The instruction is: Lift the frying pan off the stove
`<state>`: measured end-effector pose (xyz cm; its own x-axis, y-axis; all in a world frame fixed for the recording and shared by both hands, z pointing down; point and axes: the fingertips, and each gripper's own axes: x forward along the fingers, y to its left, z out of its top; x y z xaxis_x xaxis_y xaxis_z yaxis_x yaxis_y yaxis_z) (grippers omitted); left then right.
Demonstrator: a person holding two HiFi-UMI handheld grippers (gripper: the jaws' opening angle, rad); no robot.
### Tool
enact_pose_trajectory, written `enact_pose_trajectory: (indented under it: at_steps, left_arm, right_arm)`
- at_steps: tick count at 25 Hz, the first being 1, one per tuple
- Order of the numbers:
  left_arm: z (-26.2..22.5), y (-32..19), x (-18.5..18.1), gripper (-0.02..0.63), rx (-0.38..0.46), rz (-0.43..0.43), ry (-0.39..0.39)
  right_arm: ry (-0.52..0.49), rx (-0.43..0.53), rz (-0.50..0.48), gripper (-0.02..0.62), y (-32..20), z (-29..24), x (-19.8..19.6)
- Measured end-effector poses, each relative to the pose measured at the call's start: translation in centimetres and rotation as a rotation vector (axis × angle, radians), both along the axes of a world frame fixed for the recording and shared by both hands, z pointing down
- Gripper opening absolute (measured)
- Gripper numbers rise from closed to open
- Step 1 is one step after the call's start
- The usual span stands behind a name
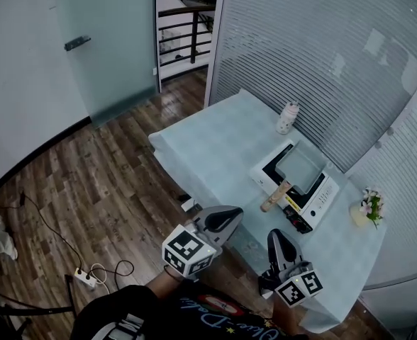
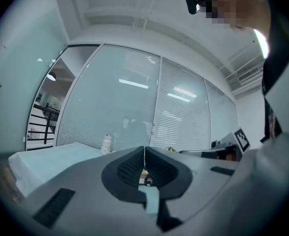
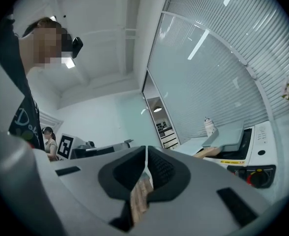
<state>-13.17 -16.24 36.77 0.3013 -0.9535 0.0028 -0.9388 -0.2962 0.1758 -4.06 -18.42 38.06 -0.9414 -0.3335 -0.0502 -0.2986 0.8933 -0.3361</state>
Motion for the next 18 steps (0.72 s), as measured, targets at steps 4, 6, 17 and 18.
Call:
enact_pose_trajectory:
  at_steps: [4, 6, 17, 18]
  left_arm:
    - [-0.1, -2.3, -1.5, 0.008, -0.015, 0.082, -0.001]
    - [0.0, -3.2, -2.0, 0.008, -0.026, 0.129, -0.004]
    - [1.0, -7.5, -5.4, 0.008, -0.063, 0.314, 0.013]
    - [1.2, -8.0, -5.6, 0.008, -0.068, 0.329, 0.021]
  right_arm:
    - [0.000, -0.004, 0.058, 0.002, -1.6, -0.2, -1.7]
    - [-0.006, -0.010, 0.090, 0.002, -2.3, -0.3, -2.4]
    - [-0.047, -0.040, 0.266, 0.003, -5.2, 0.2, -4.6]
    - [-0.055, -0.045, 0.284, 0.003, -5.5, 0.4, -4.6]
